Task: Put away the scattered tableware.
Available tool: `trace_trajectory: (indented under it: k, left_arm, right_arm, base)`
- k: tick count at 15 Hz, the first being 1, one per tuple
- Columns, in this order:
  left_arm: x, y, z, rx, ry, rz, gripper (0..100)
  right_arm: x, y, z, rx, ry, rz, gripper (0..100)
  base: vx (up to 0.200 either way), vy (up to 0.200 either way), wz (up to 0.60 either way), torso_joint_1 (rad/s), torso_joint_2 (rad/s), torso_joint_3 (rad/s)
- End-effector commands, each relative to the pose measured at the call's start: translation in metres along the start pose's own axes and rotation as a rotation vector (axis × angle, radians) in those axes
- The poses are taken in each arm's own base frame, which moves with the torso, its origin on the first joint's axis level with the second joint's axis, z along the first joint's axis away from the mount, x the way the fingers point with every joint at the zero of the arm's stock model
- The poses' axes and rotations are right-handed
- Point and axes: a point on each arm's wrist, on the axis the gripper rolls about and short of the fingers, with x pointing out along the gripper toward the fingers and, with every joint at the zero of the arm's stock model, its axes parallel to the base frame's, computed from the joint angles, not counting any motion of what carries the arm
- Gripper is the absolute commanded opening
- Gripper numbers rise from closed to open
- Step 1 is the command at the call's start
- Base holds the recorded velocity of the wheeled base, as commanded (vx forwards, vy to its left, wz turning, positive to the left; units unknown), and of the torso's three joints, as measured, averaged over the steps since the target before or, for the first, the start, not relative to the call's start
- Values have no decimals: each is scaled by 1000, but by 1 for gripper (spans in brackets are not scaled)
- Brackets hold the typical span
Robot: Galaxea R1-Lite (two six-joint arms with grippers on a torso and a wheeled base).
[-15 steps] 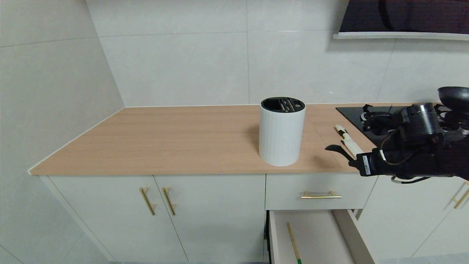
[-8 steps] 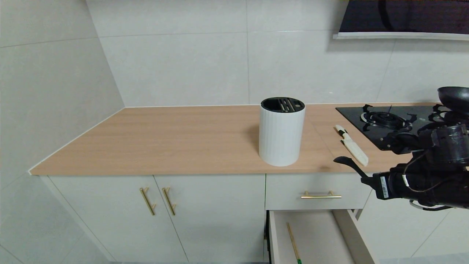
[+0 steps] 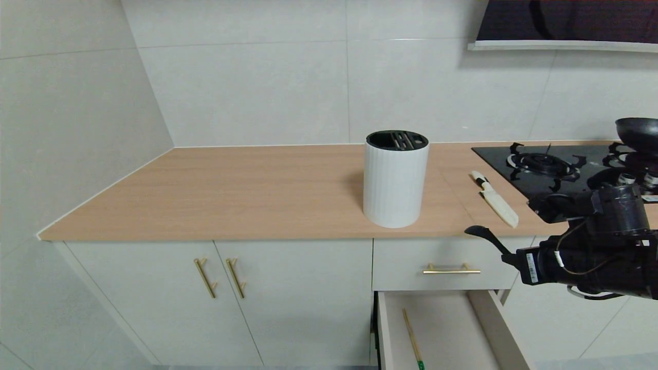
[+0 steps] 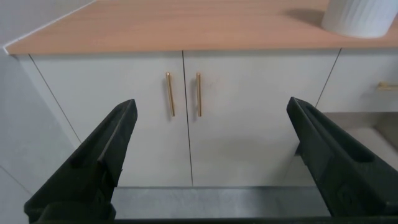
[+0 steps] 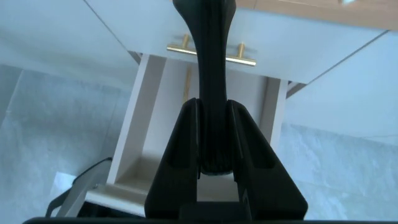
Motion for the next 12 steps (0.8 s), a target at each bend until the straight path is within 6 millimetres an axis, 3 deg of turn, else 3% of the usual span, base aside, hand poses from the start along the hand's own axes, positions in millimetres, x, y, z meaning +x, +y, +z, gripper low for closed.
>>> trace_trajectory:
  k: [1, 12]
  left_arm:
    - [0, 0, 0, 0, -1, 0, 100]
    - [0, 0, 0, 0, -1, 0, 100]
  right_arm:
    - [7, 0, -5, 0, 26, -1, 0]
    - [16, 0, -11, -3, 55, 0, 0]
  base:
    - [0, 0, 0, -198, 461, 261]
    - [0, 0, 0, -202, 491, 283]
